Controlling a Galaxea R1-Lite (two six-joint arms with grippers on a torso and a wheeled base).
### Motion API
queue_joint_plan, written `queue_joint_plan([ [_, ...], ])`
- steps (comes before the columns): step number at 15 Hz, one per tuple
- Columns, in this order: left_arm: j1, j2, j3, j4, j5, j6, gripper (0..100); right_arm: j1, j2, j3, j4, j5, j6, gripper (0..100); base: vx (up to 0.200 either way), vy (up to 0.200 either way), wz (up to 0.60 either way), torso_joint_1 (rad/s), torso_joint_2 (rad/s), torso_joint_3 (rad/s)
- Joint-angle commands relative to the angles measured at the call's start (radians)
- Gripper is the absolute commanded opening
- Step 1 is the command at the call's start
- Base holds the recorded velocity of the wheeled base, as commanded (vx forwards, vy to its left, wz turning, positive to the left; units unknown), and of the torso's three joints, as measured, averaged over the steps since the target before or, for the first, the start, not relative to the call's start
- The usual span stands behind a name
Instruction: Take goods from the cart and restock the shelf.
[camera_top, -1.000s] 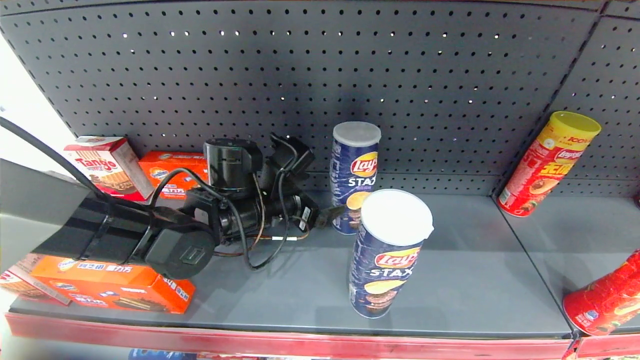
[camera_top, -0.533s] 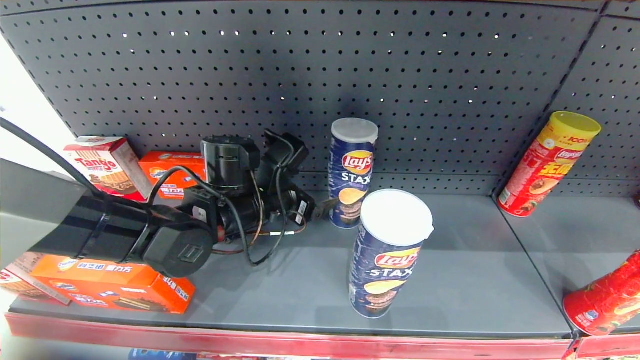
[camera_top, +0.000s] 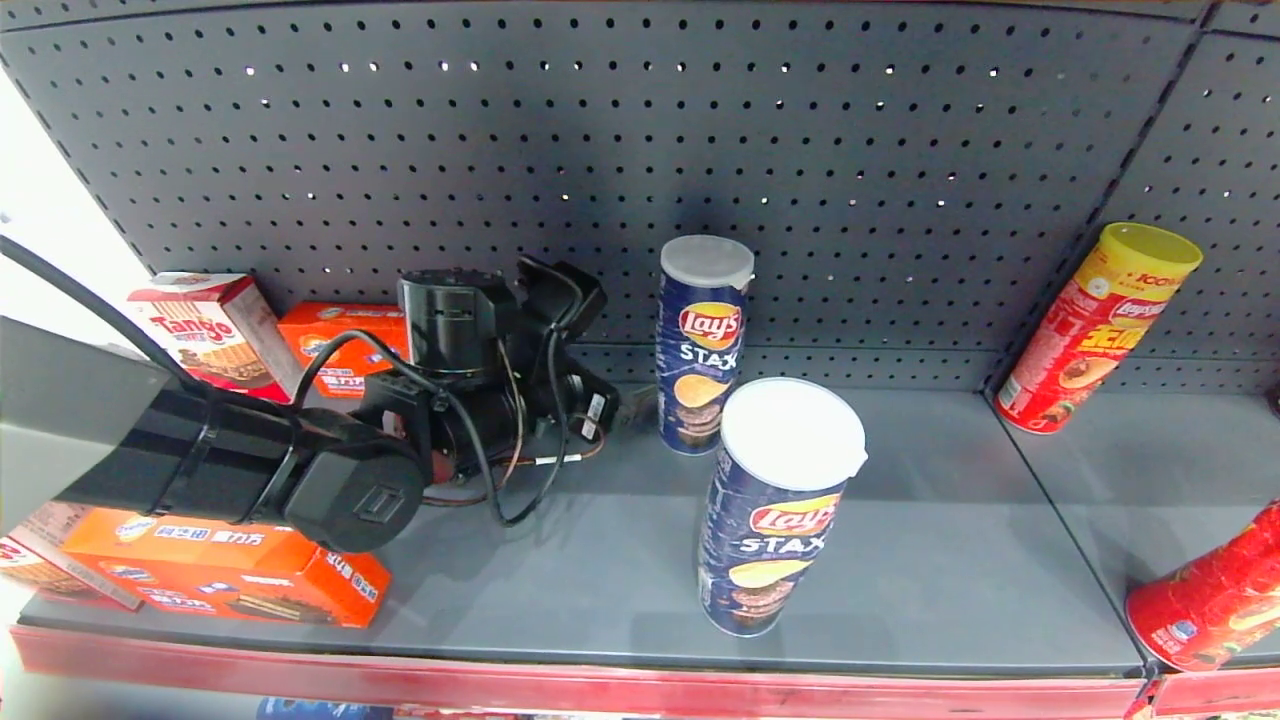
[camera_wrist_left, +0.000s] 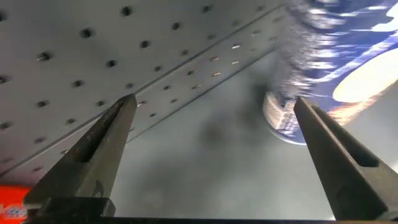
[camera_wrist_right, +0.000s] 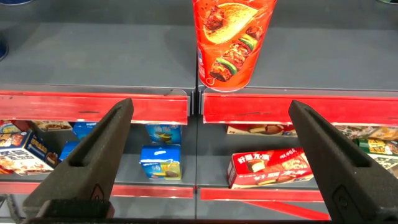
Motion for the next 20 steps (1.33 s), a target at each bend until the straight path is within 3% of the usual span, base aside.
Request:
queue_joint_plan([
  [1,-0.004,-0.002,0.0,0.0,0.023,0.003,100,0.0,0.002,0.0,0.0,0.0,-0.001,100,0.0,0.0,0.0,0.0,0.0,0.0],
  [4,-0.007,-0.005,-0.001,0.0,0.08,0.054,100,0.0,0.0,0.0,0.0,0.0,0.001,100,0.0,0.0,0.0,0.0,0.0,0.0],
  [7,-0.011,0.011,-0.044,0.0,0.097,0.078,100,0.0,0.002,0.0,0.0,0.0,-0.001,100,0.0,0.0,0.0,0.0,0.0,0.0],
  [15,-0.069,0.067,-0.103,0.002,0.097,0.077,100,0.0,0.002,0.0,0.0,0.0,-0.001,100,0.0,0.0,0.0,0.0,0.0,0.0],
  [20,-0.076,0.078,-0.115,0.0,0.098,0.074,100,0.0,0.002,0.0,0.0,0.0,0.001,100,0.0,0.0,0.0,0.0,0.0,0.0],
])
